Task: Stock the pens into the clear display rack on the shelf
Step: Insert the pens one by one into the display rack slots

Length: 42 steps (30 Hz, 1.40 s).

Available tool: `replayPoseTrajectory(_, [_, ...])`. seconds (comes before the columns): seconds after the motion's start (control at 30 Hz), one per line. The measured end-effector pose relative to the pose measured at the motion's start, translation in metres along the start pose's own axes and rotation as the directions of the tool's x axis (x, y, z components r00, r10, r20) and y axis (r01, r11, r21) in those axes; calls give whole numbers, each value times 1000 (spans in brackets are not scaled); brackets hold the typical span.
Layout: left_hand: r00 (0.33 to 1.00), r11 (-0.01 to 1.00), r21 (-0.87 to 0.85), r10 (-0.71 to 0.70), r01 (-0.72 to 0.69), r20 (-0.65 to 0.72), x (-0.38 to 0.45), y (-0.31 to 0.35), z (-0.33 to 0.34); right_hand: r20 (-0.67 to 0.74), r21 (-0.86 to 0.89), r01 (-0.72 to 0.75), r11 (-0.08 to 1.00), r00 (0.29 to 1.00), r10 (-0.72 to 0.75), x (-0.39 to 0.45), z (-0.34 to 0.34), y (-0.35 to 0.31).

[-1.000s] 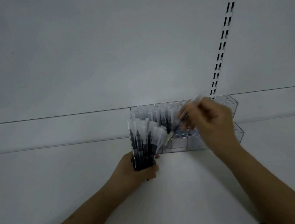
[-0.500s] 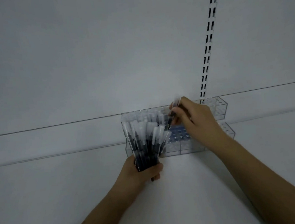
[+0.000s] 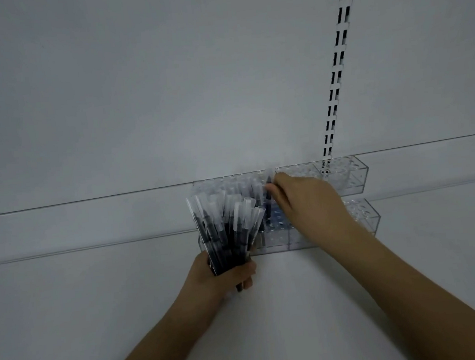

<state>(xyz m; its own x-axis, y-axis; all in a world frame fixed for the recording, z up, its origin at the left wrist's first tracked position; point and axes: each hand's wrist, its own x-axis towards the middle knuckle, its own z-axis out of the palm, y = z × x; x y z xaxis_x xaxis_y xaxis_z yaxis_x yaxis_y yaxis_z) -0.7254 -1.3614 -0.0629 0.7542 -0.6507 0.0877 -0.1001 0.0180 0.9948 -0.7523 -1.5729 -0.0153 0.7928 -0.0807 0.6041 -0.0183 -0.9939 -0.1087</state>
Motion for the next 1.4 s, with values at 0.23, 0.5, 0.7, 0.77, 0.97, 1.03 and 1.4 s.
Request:
replayPoseTrajectory(0.23, [1000,1000,2,3,-3,7,0,1,0,224,-99,-57,993,972,78,4,-5,-15])
replayPoseTrajectory(0.5, [999,999,12,-33,33,18,-3,4,0,58,161,-101,982,994,93,-17,-15,-1])
replayPoseTrajectory(0.7, [1000,1000,18,-26,26,-6,-3,6,1,164,742,-44,669,979,-118,-22,-13,-8])
replayPoseTrajectory(0.77, [1000,999,30,-19,20,-17,-3,5,1,168,748,-51,662,979,-114,-22,-14,-12])
replayPoseTrajectory(0.97, [999,999,37,-33,35,-42,-1,4,2,198,693,-126,710,980,-20,-22,-17,-15])
replayPoseTrajectory(1.03, [999,998,51,-36,38,-32,-1,2,2,185,775,-195,602,980,80,-19,-24,-9])
replayPoseTrajectory(1.4, [998,999,36,-35,37,-52,1,0,2,-9,797,-154,585,964,266,-11,-26,10])
